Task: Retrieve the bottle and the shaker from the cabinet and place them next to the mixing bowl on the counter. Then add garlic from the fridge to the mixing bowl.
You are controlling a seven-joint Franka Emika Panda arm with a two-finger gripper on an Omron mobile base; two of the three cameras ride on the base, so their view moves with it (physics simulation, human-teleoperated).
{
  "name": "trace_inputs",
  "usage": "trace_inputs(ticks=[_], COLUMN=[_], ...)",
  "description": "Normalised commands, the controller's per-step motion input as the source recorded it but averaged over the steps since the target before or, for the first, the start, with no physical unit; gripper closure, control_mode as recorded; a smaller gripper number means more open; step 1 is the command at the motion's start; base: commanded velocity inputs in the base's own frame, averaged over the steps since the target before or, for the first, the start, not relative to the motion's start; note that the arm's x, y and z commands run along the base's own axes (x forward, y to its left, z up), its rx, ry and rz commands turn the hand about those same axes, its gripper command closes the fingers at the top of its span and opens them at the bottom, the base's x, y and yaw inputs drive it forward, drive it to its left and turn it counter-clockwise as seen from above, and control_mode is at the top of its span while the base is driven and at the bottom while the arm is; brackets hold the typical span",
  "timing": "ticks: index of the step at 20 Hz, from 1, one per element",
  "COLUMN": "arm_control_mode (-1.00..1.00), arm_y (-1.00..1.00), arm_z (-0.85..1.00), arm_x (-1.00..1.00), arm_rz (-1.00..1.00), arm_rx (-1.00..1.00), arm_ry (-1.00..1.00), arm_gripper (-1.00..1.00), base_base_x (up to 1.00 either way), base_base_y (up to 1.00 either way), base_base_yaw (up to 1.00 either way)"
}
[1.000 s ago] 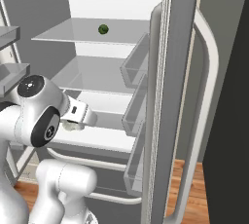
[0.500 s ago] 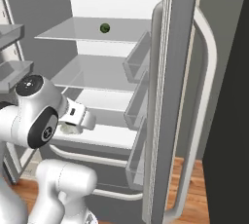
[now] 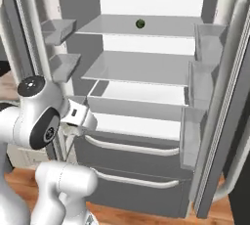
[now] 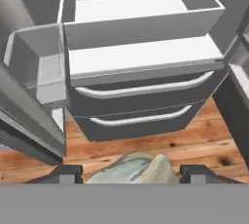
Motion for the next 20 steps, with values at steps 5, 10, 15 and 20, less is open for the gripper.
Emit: trace_inputs(ticks=[5,10,15,20], arm_control_mode=[1.00,1.00,1.00,1.00], arm_y=[0.00,0.00,0.00,0.00], arm_z=[0.00,0.00,0.00,0.00], arm_x=[0.00,0.00,0.00,0.00], arm_rz=[0.00,0.00,0.00,0.00], arm_rx=[0.00,0.00,0.00,0.00], arm_ry=[0.00,0.00,0.00,0.00], arm_gripper=[1.00,1.00,1.00,1.00], base_base_x=[-0.59,-0.66,-0.27,-0.02], base_base_y=[0.98,1.00,1.00,0.97], base_base_yaw=[-0.07,-0.09,-0.08,-0.05])
